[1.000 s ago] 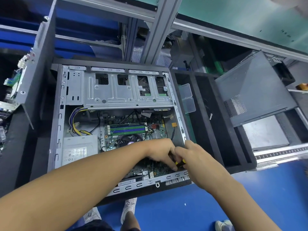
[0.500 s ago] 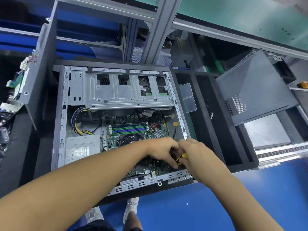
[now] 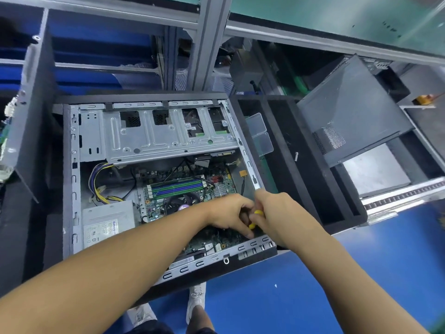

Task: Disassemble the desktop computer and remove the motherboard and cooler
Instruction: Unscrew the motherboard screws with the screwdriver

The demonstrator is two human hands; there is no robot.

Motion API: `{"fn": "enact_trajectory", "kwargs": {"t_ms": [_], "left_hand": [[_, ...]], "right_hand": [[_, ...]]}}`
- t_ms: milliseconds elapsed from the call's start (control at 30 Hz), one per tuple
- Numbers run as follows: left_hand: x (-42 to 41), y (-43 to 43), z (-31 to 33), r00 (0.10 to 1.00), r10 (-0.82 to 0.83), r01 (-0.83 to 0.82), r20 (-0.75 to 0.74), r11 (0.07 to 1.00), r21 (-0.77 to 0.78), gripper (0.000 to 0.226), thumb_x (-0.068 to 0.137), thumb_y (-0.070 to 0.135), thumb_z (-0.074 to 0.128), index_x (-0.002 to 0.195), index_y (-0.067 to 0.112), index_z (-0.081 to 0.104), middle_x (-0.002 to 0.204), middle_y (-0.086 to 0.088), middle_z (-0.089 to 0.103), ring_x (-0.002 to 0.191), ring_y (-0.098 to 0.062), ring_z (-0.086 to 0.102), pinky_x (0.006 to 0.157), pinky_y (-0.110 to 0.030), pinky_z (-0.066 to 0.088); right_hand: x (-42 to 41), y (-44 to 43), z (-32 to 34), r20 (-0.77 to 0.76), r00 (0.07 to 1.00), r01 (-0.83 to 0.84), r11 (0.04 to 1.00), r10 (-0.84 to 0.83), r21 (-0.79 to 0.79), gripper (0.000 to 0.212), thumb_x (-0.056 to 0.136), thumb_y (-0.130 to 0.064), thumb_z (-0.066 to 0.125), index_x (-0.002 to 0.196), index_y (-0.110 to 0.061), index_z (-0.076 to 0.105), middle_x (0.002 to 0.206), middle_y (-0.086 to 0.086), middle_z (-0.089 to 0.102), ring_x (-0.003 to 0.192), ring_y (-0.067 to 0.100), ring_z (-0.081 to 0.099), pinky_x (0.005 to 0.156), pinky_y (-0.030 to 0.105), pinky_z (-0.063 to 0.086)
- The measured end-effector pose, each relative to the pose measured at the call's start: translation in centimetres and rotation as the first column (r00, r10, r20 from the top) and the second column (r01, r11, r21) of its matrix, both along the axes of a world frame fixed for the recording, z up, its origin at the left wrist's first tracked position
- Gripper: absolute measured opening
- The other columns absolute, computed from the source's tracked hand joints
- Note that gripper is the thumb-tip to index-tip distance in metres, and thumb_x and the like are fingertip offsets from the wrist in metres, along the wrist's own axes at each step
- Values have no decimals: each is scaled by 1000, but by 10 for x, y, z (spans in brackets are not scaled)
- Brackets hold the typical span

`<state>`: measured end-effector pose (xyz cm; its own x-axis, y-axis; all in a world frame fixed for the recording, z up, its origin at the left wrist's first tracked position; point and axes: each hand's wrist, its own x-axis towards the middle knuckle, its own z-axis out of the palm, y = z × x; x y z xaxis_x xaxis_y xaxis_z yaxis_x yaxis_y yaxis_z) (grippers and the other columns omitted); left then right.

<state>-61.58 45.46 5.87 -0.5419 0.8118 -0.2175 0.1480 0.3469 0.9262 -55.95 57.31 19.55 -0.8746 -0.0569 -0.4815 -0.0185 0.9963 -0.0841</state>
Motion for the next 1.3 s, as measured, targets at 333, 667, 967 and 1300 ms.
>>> {"fn": "enact_trajectory", "kwargs": {"t_ms": [333, 667, 967, 1300], "left_hand": [[-2, 2, -7, 997, 2, -4, -81, 999, -34, 33, 70, 26, 88, 64, 32, 57, 62, 24, 61, 57, 6, 54, 52, -10, 38], [-9, -5, -2, 987, -91, 93, 131, 996, -6, 19, 77, 8, 82, 88, 23, 75, 72, 29, 69, 71, 14, 63, 69, -2, 42], [-4, 3, -6, 997, 16, -15, 72, 1000, -23, 32, 70, 21, 90, 80, 28, 60, 84, 9, 71, 81, -9, 68, 77, -35, 59], [-10, -2, -2, 992, -88, 92, 86, 995, -36, 36, 77, 18, 84, 69, 47, 65, 69, 29, 67, 66, 11, 62, 62, -3, 41]], "right_hand": [[3, -3, 1, 62, 996, 62, 998, -64, 26, 36, 91, -48, 63, 101, -19, 44, 95, 0, 45, 78, 23, 53, 64, 34, 42], [9, -3, -1, 44, 999, -5, 1000, 4, 27, 18, 95, -20, 63, 99, -22, 46, 101, 0, 46, 86, 24, 56, 69, 33, 47], [5, -3, -2, -27, 995, 98, 994, -97, 57, 27, 100, -44, 50, 96, -19, 43, 88, 4, 54, 74, 27, 54, 62, 34, 43], [10, -1, 0, 43, 997, 68, 996, -66, -51, 12, 95, -22, 60, 103, -21, 51, 103, 1, 40, 81, 23, 54, 69, 34, 46]]}}
